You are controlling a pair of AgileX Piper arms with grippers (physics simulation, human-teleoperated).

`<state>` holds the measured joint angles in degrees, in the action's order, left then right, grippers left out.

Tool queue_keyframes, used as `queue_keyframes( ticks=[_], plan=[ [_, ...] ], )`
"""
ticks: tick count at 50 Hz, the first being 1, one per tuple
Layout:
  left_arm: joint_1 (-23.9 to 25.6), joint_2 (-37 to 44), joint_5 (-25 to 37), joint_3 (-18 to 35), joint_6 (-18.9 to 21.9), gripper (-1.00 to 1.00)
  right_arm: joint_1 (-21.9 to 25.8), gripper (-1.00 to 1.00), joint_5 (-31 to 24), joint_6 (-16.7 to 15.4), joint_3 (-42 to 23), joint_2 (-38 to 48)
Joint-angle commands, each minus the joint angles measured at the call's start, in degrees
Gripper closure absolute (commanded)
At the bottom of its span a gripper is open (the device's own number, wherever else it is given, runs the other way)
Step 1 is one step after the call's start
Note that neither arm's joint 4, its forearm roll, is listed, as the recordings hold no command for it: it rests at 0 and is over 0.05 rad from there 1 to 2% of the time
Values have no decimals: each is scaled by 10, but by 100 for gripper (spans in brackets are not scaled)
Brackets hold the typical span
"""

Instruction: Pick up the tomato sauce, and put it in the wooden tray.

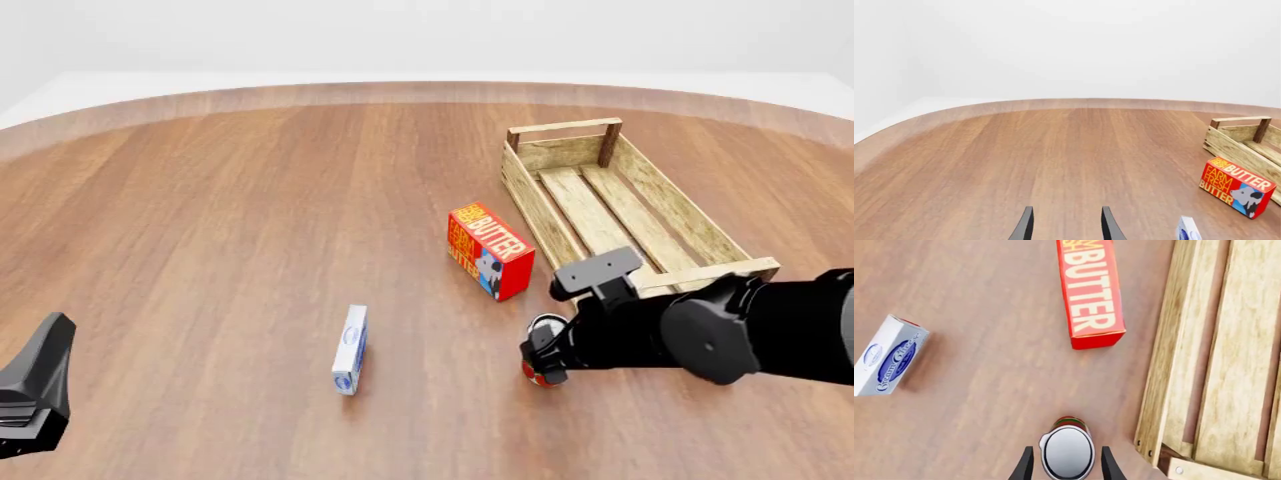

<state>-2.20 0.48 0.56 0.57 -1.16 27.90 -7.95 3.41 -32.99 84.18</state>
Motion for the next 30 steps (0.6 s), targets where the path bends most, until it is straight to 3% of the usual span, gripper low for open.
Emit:
queue_keyframes(
  ticks=[1,30],
  plan=[
    [-1,1,-1,-1,1,-100,3,-100,13,8,7,12],
    [-2,0,0,0,0,-100,4,-100,31,17,17,33]
  ],
)
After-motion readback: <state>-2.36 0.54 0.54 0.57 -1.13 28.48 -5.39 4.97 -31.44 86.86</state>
